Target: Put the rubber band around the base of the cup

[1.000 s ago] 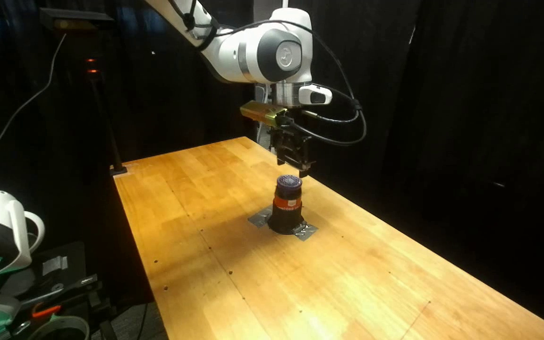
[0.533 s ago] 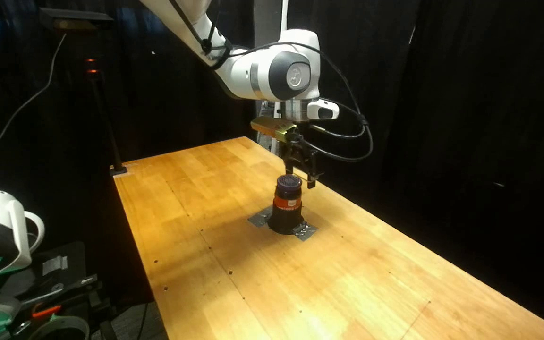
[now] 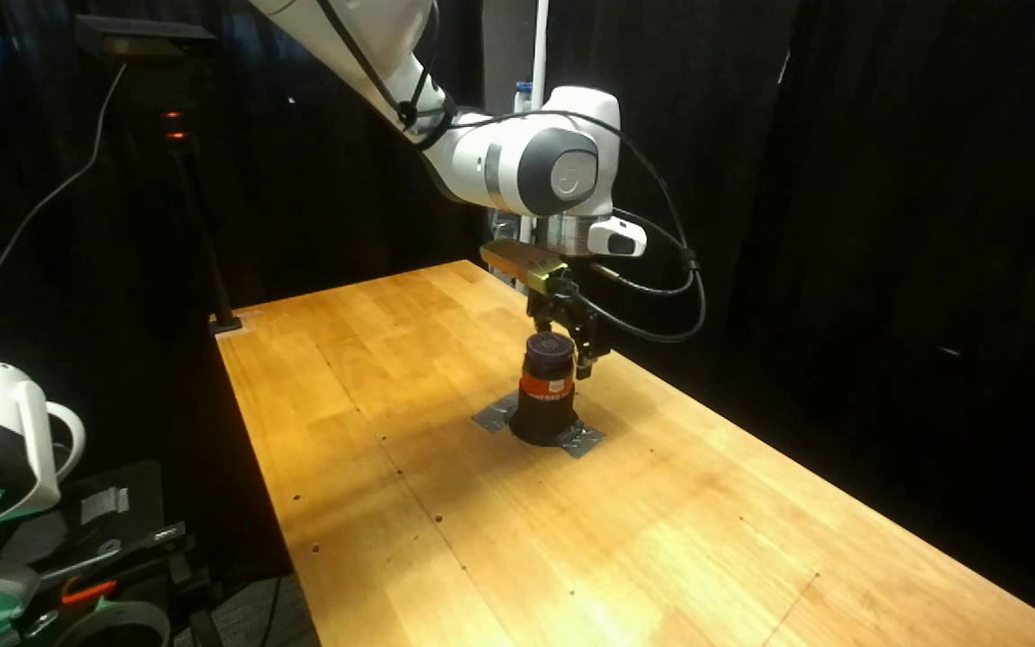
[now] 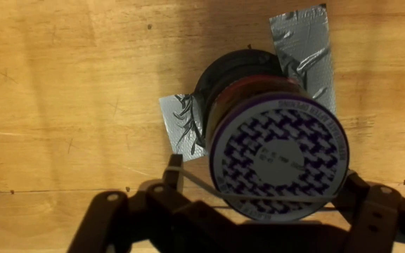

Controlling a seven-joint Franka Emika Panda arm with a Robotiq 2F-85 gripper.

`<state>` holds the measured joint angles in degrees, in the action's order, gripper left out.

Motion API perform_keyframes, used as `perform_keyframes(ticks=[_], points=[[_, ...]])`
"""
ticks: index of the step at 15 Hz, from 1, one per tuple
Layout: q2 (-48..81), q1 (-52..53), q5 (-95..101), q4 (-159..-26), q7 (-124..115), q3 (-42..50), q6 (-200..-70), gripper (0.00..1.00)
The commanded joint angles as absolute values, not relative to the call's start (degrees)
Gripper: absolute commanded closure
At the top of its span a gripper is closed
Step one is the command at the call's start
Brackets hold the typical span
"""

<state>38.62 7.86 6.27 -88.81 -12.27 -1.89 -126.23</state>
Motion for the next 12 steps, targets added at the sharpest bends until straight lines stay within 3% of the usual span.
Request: perform_keyframes(ticks=[1,12], points=[[36.68,6.55,2.70,-90.38,-9.06,-2.66,-121.71,0.00],[29.62,3.61,-4.51,-103.21,-6.81,-2.73,-124.94,0.00]])
